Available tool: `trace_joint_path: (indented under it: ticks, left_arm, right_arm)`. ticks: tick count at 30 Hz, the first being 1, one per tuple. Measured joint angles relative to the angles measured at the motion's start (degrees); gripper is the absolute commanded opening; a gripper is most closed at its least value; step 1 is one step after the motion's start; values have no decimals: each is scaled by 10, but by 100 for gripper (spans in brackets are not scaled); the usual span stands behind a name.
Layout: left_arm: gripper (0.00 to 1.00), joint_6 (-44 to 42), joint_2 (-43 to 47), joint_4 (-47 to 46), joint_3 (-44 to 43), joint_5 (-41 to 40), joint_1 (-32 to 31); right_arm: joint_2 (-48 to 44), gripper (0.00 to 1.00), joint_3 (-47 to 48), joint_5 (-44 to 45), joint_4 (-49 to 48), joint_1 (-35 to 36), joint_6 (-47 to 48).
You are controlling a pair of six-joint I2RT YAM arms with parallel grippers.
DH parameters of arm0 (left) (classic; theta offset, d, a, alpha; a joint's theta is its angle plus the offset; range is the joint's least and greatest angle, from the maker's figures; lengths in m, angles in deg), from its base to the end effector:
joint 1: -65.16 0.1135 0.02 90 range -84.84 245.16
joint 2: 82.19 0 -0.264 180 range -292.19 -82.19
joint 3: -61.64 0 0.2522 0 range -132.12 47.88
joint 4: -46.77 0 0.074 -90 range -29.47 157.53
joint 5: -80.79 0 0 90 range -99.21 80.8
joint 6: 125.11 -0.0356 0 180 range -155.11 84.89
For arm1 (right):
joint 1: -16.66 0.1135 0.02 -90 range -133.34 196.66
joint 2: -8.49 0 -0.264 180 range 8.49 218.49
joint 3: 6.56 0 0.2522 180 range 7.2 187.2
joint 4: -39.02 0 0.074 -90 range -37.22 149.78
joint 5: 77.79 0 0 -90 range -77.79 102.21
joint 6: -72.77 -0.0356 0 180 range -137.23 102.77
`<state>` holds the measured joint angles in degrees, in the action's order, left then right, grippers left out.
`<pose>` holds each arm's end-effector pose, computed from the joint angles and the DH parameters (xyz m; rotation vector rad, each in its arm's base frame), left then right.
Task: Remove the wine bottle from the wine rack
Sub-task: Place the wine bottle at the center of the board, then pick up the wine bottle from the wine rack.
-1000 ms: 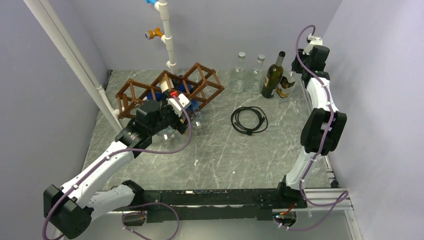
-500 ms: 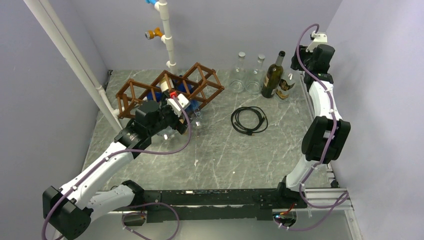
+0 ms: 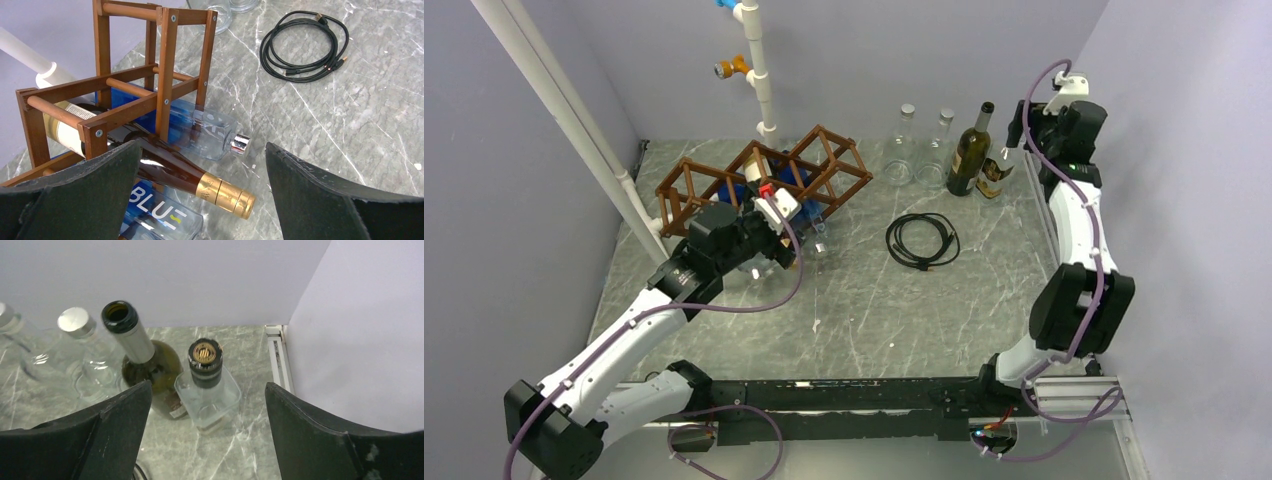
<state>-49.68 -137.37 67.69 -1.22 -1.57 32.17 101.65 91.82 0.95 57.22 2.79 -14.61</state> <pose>0.1866 -0.1268 0.3389 0.8178 1.6186 -0.3489 0.3821 -0.0872 0.3756 0.0357 1.7926 -0.0296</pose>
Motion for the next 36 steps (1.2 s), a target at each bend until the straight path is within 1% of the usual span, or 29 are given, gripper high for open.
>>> trace_joint_path:
  ticks: [4,9,13,19,23,27,36]
  left_arm:
    - [99,0,3,0,0,0,3]
    - [99,3,5,0,0,0,14]
    - [100,10,16,0,0,1,28]
    - [100,23,40,-1,0,5,42]
    - [100,23,50,-5,0,5,43]
    - [100,23,50,-4,0,5,43]
    - [99,29,51,-4,0,7,44]
  right_arm:
    - [-64,90,-38,-25,15,-12,14]
    - [-164,93,-100,-78,47,-23,58]
    - [-252,95,-156,-136,87,-32,101]
    - [-361,98,-242,-233,141,-59,146]
    - [-396,99,-280,-308,178,-70,164]
    - [-415,99,-304,-370,192,-81,169]
    - [-431,99,-365,-451,180,-92,165]
